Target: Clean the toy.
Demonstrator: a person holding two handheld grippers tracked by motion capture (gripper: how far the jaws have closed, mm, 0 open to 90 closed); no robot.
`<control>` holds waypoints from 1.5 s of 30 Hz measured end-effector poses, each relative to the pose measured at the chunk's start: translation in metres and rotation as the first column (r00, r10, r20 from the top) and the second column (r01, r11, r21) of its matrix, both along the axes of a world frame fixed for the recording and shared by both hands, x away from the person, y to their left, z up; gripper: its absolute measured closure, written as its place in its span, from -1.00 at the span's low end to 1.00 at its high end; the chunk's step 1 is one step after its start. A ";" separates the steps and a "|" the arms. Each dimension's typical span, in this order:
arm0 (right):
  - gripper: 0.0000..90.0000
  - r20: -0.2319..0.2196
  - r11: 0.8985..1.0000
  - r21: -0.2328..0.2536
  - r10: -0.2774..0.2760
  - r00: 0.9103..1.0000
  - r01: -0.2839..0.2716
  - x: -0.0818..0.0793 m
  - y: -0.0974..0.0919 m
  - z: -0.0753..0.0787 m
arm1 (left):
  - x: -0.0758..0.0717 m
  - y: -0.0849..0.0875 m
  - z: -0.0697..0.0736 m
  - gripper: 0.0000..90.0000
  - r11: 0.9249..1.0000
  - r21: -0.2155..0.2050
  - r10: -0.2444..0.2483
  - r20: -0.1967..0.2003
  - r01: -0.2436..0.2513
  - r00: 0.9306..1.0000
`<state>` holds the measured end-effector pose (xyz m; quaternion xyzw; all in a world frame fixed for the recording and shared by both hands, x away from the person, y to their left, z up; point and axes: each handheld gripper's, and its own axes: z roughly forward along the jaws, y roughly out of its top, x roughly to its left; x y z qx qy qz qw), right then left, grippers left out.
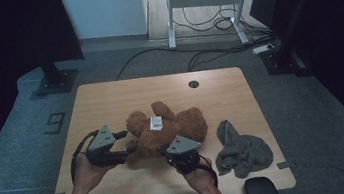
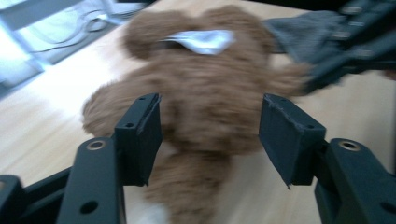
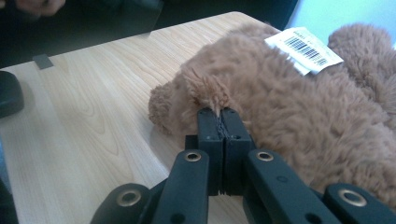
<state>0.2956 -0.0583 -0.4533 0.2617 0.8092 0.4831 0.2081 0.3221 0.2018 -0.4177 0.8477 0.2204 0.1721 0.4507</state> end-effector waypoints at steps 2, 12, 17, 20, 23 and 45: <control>0.97 -0.006 1.000 0.004 -0.002 1.000 0.002 0.002 0.000 0.000 | 0.000 -0.008 -0.006 -0.19 1.000 0.001 -0.025 0.002 0.025 1.000; 0.97 -0.022 1.000 0.004 0.010 1.000 -0.010 0.009 0.002 0.004 | 0.015 -0.036 -0.033 -0.18 0.996 0.083 -0.019 -0.004 0.019 1.000; 0.97 -0.027 1.000 0.006 0.020 0.999 -0.020 0.008 0.004 0.003 | 0.016 -0.036 -0.036 0.17 0.996 0.087 -0.011 -0.007 0.011 1.000; 0.97 -0.031 1.000 -0.001 0.026 0.999 -0.026 0.008 0.005 0.001 | 0.015 -0.038 -0.038 0.42 0.994 0.105 -0.017 -0.002 0.017 1.000; 0.97 -0.036 1.000 -0.006 0.030 0.999 -0.030 0.009 0.008 0.000 | 0.013 -0.040 -0.039 0.69 0.993 0.117 -0.024 0.013 0.022 1.000; -0.30 -0.206 0.972 -0.109 -0.228 0.952 0.209 0.085 -0.122 -0.004 | 0.016 -0.033 -0.044 0.82 0.994 0.093 -0.059 0.010 0.058 0.998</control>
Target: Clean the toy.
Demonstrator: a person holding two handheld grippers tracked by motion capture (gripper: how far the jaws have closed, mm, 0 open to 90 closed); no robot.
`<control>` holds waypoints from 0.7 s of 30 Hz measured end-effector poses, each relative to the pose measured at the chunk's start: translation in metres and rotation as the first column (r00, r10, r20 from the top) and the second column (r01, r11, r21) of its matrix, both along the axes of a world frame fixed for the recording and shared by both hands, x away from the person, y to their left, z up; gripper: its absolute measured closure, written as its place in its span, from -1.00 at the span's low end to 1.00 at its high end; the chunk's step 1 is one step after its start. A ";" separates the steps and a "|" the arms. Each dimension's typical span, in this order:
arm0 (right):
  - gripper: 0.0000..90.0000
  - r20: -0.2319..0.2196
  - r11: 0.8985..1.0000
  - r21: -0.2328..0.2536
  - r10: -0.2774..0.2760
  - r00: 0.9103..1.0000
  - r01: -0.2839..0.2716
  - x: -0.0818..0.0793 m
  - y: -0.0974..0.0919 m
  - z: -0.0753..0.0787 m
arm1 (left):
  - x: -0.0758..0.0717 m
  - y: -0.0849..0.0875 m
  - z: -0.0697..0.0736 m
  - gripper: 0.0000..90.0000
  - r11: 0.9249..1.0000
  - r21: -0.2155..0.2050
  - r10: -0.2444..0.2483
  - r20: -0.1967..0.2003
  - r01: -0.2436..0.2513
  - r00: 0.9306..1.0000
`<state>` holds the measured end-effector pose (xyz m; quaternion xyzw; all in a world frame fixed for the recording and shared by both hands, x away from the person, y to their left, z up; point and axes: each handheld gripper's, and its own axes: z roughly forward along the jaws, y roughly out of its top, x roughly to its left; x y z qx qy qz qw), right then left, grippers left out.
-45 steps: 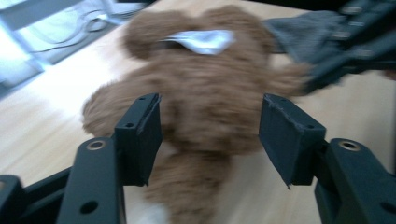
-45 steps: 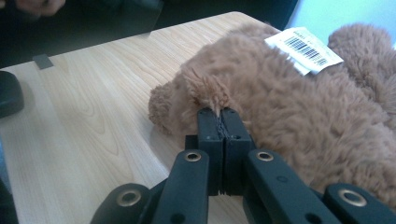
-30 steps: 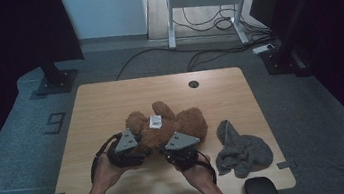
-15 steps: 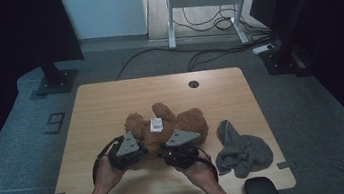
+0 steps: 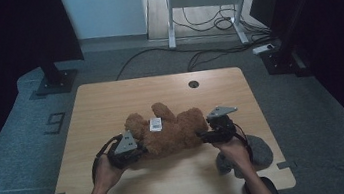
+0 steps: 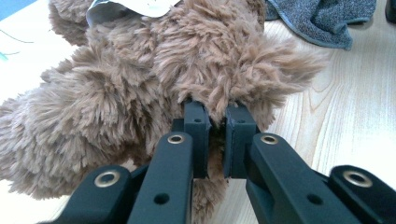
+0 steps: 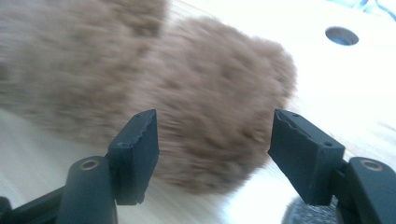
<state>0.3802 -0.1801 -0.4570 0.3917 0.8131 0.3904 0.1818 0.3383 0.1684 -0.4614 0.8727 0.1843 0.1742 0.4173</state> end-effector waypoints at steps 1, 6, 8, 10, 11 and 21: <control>-0.31 -0.011 1.000 0.010 -0.003 1.000 0.003 0.005 -0.004 -0.004 | 0.000 0.000 0.000 0.82 1.000 -0.001 -0.001 -0.002 0.001 1.000; -0.26 -0.097 0.990 0.131 0.059 0.994 -0.045 0.026 -0.015 -0.022 | 0.002 0.001 -0.001 0.82 1.000 -0.006 0.000 -0.013 0.000 1.000; 0.08 -0.120 0.979 0.185 0.106 0.987 -0.082 0.029 -0.017 -0.026 | 0.004 0.002 -0.002 0.82 1.000 -0.012 0.000 -0.019 0.000 1.000; 0.33 -0.123 0.980 0.178 0.112 0.986 -0.089 0.029 -0.015 -0.026 | 0.006 0.003 -0.003 0.82 1.000 -0.022 0.000 -0.024 0.000 1.000; 0.49 -0.115 0.982 0.164 0.116 0.987 -0.096 0.028 -0.014 -0.025 | 0.006 0.004 -0.003 0.82 1.000 -0.025 0.000 -0.025 -0.001 1.000; 0.91 -0.040 0.985 0.138 0.108 0.993 -0.101 0.012 -0.011 -0.003 | 0.010 0.015 0.023 0.86 0.989 -0.149 0.004 -0.039 -0.009 0.999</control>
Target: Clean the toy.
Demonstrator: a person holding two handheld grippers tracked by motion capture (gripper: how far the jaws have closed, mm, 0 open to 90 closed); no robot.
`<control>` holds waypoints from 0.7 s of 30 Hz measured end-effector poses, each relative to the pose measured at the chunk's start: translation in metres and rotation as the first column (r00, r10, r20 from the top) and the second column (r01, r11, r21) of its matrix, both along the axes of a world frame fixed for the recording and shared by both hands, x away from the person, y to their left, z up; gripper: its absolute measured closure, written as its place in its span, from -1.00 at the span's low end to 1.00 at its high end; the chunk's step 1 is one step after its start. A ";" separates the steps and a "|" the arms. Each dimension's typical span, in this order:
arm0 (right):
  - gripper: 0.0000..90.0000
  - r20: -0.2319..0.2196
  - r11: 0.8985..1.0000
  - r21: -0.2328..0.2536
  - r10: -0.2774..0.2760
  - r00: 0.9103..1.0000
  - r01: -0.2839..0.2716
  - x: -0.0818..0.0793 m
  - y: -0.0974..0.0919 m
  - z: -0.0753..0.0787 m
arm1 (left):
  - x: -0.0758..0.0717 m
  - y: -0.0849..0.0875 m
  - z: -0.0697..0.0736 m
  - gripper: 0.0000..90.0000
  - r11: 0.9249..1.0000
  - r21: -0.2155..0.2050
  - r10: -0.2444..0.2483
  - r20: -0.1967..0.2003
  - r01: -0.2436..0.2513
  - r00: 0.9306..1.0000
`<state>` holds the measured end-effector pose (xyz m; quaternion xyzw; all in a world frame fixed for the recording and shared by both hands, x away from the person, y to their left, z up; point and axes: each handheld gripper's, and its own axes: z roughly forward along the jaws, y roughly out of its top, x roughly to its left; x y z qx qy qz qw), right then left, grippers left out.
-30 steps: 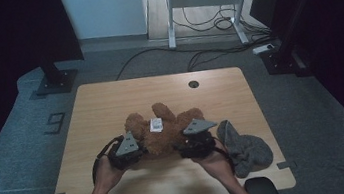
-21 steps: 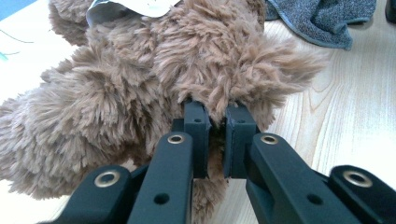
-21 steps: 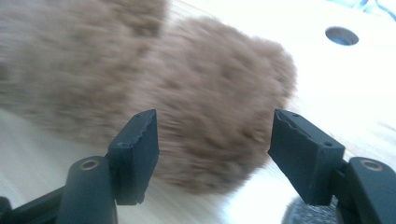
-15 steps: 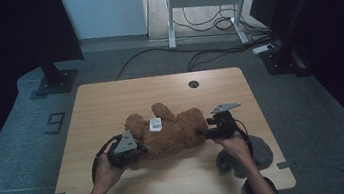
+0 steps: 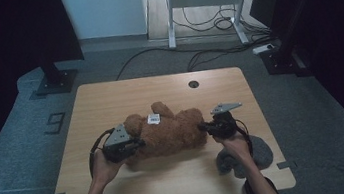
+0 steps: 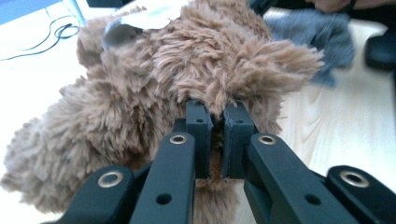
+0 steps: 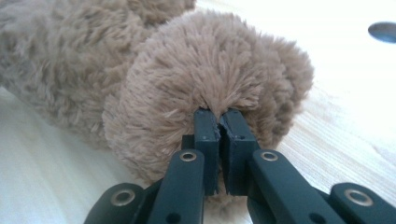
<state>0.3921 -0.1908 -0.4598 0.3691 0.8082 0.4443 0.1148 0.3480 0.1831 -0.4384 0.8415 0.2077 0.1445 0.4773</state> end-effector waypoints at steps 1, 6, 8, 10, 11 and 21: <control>0.92 0.007 1.000 0.001 0.001 1.000 -0.001 -0.003 0.000 0.006 | -0.002 0.001 0.004 0.86 1.000 -0.005 -0.003 -0.002 0.003 1.000; 0.92 0.042 1.000 -0.018 0.009 0.999 -0.008 -0.026 -0.003 0.038 | -0.016 0.002 0.019 0.85 0.999 -0.042 -0.023 -0.049 0.020 0.999; 0.92 0.043 0.999 -0.033 0.016 0.999 -0.015 -0.038 -0.003 0.047 | -0.023 0.004 0.024 0.85 0.998 -0.051 -0.032 -0.083 0.028 0.996; 0.92 0.038 0.999 -0.045 0.029 0.999 -0.027 -0.051 -0.003 0.055 | -0.029 0.007 0.029 0.85 0.998 -0.063 -0.039 -0.120 0.032 0.992; 0.92 0.036 0.998 -0.048 0.036 0.999 -0.034 -0.057 -0.002 0.057 | -0.033 0.008 0.031 0.84 0.997 -0.068 -0.044 -0.136 0.035 0.990; 0.92 -0.028 0.994 -0.053 0.095 0.995 -0.096 -0.097 0.006 0.043 | -0.055 0.020 0.026 0.82 0.997 -0.049 -0.068 -0.274 0.056 0.959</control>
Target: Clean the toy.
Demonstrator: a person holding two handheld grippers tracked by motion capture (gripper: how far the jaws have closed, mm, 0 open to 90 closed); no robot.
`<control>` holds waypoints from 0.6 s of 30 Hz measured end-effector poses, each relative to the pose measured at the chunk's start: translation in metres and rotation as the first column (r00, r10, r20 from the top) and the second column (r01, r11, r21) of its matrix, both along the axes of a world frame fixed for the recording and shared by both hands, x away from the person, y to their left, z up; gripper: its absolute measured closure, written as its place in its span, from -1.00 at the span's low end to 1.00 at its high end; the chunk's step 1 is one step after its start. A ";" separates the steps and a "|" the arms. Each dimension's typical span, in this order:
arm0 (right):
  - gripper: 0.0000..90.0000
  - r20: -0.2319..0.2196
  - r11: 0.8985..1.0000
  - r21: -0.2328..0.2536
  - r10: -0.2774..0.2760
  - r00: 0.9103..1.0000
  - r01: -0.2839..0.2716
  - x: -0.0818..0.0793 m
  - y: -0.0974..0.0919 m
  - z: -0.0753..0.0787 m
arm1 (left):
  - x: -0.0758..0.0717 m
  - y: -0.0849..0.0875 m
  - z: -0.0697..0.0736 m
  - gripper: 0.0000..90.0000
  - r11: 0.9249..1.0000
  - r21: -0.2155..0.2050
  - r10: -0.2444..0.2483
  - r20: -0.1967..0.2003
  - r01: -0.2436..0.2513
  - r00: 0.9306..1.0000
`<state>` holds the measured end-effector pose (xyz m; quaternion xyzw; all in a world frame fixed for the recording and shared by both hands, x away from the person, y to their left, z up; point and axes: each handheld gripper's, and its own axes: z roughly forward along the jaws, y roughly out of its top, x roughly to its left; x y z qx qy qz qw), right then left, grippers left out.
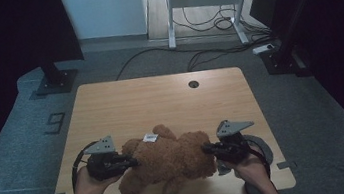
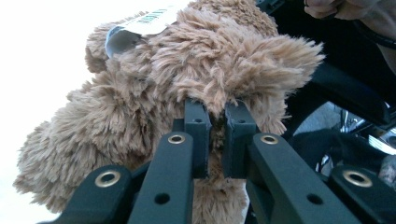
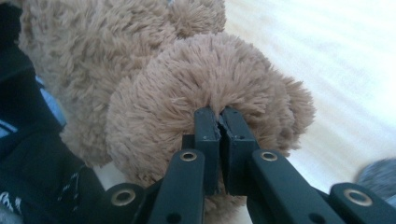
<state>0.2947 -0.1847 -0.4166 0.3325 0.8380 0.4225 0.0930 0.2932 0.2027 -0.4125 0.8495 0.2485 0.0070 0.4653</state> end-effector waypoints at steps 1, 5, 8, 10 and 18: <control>0.92 -0.013 1.000 -0.003 0.003 1.000 -0.003 0.000 0.001 -0.006 | 0.001 0.000 -0.005 0.82 1.000 0.009 0.003 -0.011 -0.002 1.000; 0.91 -0.050 1.000 -0.016 -0.007 0.999 0.006 0.002 0.001 -0.027 | 0.006 -0.002 -0.021 0.81 1.000 0.020 0.009 -0.045 -0.008 0.999; 0.91 -0.063 1.000 -0.007 -0.014 0.998 0.014 0.004 0.000 -0.038 | 0.009 -0.003 -0.028 0.78 0.999 0.033 0.015 -0.053 -0.014 0.998; 0.91 -0.065 1.000 0.008 -0.016 0.998 0.016 0.005 -0.003 -0.039 | 0.010 -0.001 -0.032 0.76 1.000 0.028 0.016 -0.068 -0.014 0.998; 0.88 -0.058 1.000 0.002 -0.004 0.998 0.004 0.005 0.000 -0.040 | 0.008 0.003 -0.040 0.58 0.999 0.042 0.021 -0.053 -0.019 0.998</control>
